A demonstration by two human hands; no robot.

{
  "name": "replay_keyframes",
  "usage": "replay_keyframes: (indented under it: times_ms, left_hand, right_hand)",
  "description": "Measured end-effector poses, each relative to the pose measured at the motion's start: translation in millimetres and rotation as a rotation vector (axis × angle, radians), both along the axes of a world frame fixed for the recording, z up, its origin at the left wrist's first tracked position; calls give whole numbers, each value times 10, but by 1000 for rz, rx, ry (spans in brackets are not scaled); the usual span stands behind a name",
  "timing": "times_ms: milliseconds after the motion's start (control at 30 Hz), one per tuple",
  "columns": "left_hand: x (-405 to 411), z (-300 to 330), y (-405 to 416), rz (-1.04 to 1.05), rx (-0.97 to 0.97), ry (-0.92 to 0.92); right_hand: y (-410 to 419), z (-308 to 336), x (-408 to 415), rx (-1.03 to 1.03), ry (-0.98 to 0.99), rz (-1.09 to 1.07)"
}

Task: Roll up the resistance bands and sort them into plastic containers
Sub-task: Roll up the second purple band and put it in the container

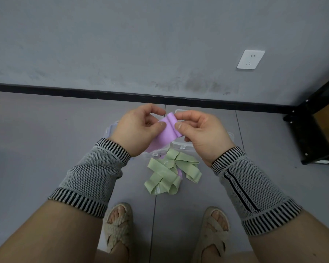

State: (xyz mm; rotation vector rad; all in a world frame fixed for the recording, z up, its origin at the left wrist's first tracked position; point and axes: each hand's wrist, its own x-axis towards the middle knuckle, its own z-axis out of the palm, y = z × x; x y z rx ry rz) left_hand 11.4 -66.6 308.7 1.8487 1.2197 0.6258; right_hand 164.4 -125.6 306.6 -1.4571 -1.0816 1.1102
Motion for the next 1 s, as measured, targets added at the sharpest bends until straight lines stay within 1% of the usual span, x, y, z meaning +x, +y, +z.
replay_keyframes:
  times_ms: [167,433,700,900,1000]
  left_hand:
    - [-24,-6,24,-12,6,-26]
    - [6,34,-16,-44,45,-158]
    - [33,49,-43,-30,85,-149]
    - [66,42,-57,-20,54,-174]
    - [93,11,-49,7,21,-185]
  right_hand:
    - [-7,15,20,-1,24,-22]
    - [15,-16,-6,25,-8,-71]
    - [27,-56,-41,46,-51,-85]
    - [36,-60,-58,69,-82,-79]
    - [16,-55,-64,80,-77,-39]
